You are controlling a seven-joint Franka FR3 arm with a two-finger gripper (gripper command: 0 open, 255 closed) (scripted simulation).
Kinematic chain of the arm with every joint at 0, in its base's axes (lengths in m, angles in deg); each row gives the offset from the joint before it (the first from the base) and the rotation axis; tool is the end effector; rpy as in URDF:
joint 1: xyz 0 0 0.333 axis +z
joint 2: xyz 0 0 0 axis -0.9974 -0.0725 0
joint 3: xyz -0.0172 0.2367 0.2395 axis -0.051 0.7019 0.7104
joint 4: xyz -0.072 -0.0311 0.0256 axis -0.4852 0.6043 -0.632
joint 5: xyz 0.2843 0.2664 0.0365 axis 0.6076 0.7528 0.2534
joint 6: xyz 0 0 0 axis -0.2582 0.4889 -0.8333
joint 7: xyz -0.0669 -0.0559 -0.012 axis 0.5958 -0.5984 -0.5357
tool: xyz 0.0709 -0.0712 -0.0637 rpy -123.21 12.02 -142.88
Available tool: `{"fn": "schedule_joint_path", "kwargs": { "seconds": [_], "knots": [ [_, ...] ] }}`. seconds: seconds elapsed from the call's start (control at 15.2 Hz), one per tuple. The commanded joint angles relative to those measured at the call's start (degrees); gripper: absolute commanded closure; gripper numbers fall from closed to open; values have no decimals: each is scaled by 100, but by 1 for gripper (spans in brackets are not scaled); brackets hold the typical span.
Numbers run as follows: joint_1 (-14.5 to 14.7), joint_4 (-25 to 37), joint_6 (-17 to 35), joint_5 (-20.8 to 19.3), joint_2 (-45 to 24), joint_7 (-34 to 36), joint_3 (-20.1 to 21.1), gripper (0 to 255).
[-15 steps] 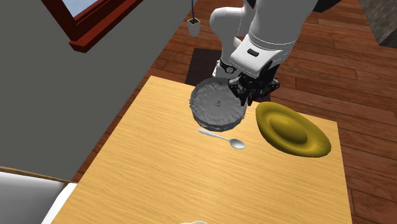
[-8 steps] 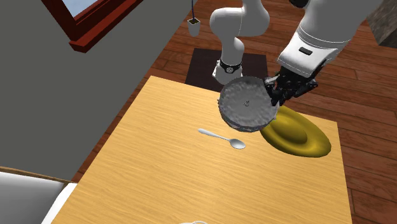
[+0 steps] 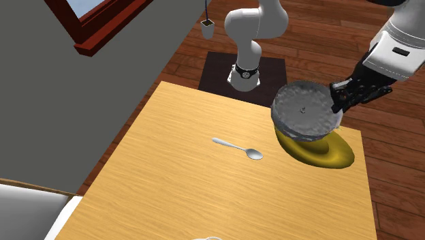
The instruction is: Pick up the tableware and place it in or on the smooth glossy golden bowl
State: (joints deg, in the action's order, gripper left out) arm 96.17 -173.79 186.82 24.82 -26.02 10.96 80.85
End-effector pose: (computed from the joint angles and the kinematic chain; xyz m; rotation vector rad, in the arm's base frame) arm 0.3950 0.2259 0.5180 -3.1169 -0.2339 -0.0308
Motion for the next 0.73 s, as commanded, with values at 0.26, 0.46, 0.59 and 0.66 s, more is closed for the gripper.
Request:
{"fn": "schedule_joint_path", "kwargs": {
  "seconds": [0.26,0.46,0.59,0.66],
  "knots": [
    [247,792,-107,-90,-652,952,619,255],
    [253,592,124,-94,-686,957,634,255],
    [256,465,279,-99,-715,963,646,255],
    [257,403,357,-102,-731,966,652,255]
  ]
}}
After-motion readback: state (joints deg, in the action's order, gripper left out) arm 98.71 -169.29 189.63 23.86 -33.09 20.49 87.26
